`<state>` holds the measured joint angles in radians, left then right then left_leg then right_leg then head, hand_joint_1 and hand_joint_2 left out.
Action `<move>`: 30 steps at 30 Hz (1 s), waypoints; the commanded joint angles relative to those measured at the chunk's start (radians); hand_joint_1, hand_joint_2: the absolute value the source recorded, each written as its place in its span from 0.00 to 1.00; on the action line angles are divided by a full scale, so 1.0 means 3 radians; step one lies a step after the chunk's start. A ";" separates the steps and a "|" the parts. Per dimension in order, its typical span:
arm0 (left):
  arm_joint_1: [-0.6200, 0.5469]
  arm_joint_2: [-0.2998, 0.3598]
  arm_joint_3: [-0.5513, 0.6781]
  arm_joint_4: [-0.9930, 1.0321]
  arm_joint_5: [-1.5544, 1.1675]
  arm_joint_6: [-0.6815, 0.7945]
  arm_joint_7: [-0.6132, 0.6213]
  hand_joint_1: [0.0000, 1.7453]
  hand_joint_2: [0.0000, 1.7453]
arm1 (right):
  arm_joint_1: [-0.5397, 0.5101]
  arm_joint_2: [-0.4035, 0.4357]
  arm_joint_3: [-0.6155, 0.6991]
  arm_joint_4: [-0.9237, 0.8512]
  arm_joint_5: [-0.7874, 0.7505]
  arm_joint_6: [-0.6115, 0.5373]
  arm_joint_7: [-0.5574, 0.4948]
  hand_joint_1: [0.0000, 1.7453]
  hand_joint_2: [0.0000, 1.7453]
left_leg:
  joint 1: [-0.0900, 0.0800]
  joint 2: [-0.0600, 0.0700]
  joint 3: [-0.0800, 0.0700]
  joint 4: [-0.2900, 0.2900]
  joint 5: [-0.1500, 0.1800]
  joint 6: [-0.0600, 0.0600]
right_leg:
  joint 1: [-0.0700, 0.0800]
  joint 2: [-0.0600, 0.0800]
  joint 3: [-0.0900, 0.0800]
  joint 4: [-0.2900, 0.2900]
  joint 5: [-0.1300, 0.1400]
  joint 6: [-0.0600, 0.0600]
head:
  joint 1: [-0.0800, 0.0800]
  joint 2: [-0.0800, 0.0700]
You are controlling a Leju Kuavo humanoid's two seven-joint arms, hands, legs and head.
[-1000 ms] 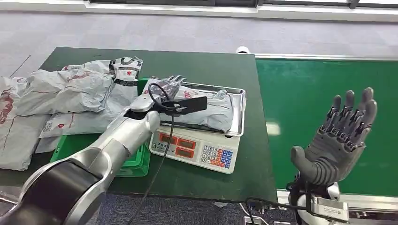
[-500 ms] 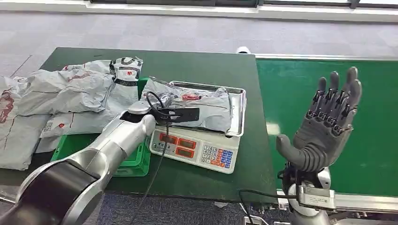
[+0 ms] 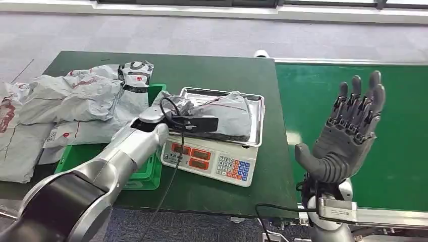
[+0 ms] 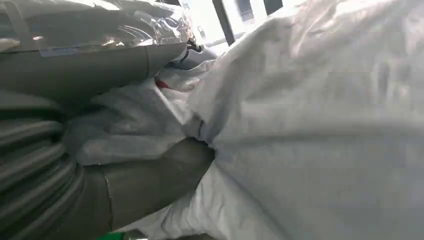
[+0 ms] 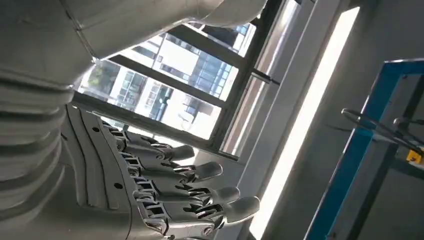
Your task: Moved the parcel from conveyor to table for the left to box.
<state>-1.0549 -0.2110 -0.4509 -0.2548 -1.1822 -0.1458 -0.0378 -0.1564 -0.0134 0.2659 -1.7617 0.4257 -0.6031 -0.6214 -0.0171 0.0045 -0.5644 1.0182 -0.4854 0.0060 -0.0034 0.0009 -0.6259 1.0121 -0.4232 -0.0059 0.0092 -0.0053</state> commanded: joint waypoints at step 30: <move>-0.0153 0.1102 0.1818 -0.0584 -0.0716 0.2813 0.1178 1.00 1.00 | 0.0132 0.0087 0.0058 -0.0014 0.0320 -0.0216 0.0219 0.00 1.00 | 0.0013 -0.0002 0.0000 -0.0006 0.0009 -0.0024 | 0.0012 0.0004 -0.0004 0.0002 0.0002 -0.0011 | -0.0001 0.0000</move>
<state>-1.0908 0.1102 -0.0097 -0.4241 -1.3542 0.6981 0.2728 -0.0898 0.0122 0.2659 -1.7941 0.5222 -0.6661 -0.5596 -0.0136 0.0015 -0.5658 1.0174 -0.4825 0.0007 0.0000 -0.0006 -0.6278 1.0141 -0.4233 -0.0103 0.0088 -0.0053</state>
